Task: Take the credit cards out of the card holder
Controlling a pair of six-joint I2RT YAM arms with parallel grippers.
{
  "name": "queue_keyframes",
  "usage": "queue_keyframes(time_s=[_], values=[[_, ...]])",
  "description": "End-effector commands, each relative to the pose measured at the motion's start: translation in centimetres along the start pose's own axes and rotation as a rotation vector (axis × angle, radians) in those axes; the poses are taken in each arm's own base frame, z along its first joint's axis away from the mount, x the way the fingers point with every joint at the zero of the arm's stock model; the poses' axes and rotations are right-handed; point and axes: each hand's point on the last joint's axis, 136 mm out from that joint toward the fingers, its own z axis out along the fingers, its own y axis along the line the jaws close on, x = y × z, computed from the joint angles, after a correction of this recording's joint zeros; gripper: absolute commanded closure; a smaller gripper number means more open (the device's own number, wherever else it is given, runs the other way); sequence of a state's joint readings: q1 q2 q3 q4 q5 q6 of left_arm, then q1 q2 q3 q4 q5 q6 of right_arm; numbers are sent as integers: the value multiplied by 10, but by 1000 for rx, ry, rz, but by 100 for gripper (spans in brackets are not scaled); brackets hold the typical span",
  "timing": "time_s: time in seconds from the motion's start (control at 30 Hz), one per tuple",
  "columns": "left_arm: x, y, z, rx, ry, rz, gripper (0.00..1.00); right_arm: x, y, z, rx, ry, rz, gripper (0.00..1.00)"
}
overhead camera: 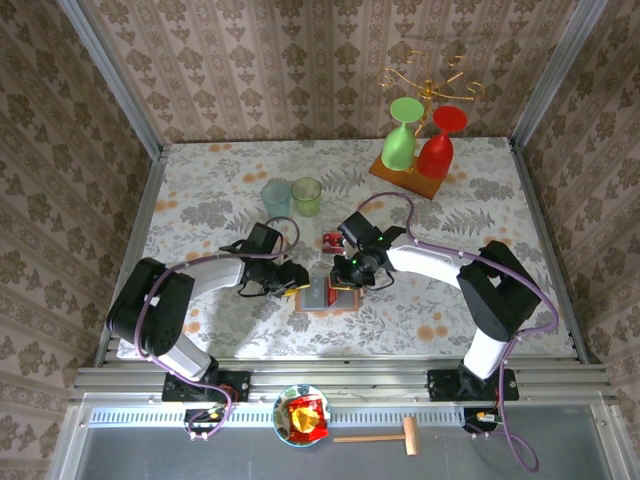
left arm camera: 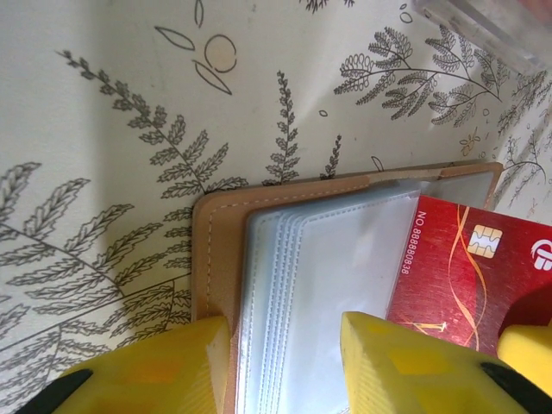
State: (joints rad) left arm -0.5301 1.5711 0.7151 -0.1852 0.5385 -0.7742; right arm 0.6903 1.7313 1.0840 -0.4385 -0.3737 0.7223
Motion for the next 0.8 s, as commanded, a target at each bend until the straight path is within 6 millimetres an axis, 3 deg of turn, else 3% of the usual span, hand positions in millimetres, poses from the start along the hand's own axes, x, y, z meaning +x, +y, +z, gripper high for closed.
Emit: queue_keyframes(time_s=[0.0, 0.43, 0.77], values=[[1, -2, 2, 14, 13, 0, 61, 2, 0, 0, 14, 10, 22, 89], [-1, -11, 4, 48, 3, -13, 61, 1, -2, -32, 51, -34, -82, 93], [-11, -15, -15, 46, -55, 10, 61, -3, -8, -54, 152, 44, -508, 97]])
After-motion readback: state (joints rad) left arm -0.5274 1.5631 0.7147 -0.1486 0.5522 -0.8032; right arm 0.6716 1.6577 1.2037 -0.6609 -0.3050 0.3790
